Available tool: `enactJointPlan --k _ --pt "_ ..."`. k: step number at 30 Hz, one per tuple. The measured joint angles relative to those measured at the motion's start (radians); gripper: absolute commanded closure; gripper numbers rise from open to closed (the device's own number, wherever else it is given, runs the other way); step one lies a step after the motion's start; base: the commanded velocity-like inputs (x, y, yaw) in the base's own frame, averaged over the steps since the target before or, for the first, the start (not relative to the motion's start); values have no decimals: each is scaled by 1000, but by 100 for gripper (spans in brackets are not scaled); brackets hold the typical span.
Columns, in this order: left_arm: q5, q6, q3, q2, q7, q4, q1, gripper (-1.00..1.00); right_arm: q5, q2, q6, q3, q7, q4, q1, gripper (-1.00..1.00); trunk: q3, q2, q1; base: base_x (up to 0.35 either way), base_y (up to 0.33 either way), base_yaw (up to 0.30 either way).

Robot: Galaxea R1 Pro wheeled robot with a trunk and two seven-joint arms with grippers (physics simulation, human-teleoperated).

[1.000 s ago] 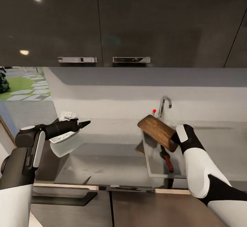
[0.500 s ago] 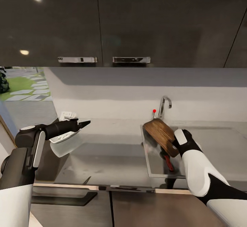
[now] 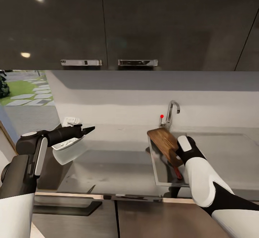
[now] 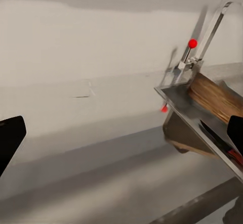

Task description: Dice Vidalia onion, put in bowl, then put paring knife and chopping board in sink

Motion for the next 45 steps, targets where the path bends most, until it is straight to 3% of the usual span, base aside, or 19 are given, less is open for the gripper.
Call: enactJointPlan --k 6,11,27,40,45 --pt "0 0 0 -1 0 0 0 -100 -80 2 -5 2 -33 -1 0 100 0 0 0 0 0 0" --pt "0 0 1 -1 0 0 0 -100 -119 5 -26 4 -38 -2 0 100 0 0 0 0 0 0" --pt "0 0 -1 -1 0 0 0 -100 -130 6 -153 7 -40 -1 0 100 0 0 0 0 0 0" --pt "0 0 -1 -1 0 0 0 -100 -134 8 -174 6 -44 28 0 100 0 0 0 0 0 0" --pt "0 0 -1 -1 0 0 0 -100 -130 8 -232 6 -85 41 0 100 0 0 0 0 0 0"
